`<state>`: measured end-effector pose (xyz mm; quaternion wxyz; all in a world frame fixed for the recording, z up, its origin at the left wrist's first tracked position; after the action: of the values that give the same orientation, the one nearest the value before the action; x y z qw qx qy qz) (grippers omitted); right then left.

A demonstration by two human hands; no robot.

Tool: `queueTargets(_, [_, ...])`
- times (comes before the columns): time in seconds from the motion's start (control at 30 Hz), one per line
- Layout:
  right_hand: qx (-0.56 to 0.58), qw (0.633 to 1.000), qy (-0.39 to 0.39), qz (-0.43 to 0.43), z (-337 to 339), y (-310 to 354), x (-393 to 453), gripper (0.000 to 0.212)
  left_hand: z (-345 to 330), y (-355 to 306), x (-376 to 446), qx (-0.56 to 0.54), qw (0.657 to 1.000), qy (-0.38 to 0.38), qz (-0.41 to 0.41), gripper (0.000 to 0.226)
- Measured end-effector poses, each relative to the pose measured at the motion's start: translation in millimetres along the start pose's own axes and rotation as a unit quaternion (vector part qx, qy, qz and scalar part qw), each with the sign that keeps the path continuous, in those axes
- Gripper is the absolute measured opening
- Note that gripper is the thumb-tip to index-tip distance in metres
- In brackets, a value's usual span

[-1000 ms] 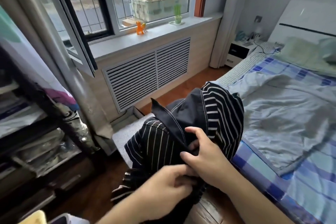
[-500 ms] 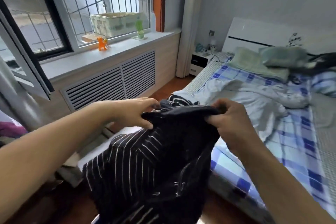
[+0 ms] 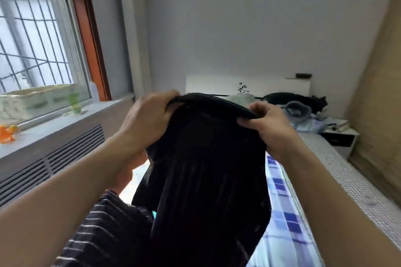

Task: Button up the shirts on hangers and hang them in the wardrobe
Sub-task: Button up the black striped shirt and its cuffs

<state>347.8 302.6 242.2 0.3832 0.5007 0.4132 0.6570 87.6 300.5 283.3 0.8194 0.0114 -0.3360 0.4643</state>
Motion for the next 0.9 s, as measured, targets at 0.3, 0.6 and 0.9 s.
queueTargets(0.3, [-0.174, 0.975, -0.08, -0.112, 233.3, -104.9, -137.1, 0.024, -120.8, -144.0, 123.0, -0.159, 0.986, 0.04, 0.028, 0.022])
queueTargets(0.6, [-0.052, 0.97, -0.194, -0.134, 415.6, -51.0, -195.5, 0.024, -300.4, -225.7, 125.4, -0.101, 0.785, 0.61, 0.037, 0.039])
queueTargets(0.9, [-0.108, 0.957, -0.056, -0.265, 553.0, -119.0, -157.2, 0.012, -446.4, -216.9, 188.9, -0.446, 0.713, 0.526, 0.123, 0.03])
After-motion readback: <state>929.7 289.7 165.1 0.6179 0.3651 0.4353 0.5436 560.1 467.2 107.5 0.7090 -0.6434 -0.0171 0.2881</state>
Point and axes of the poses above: each hand's wrist, its own x-axis towards the middle knuckle, its own z-axis out of the back of the hand, y = z × x, the point moved 7 cm from there along x, towards the middle knuckle, and after that the axes turned 13 degrees about y, right-handed, at the moved point
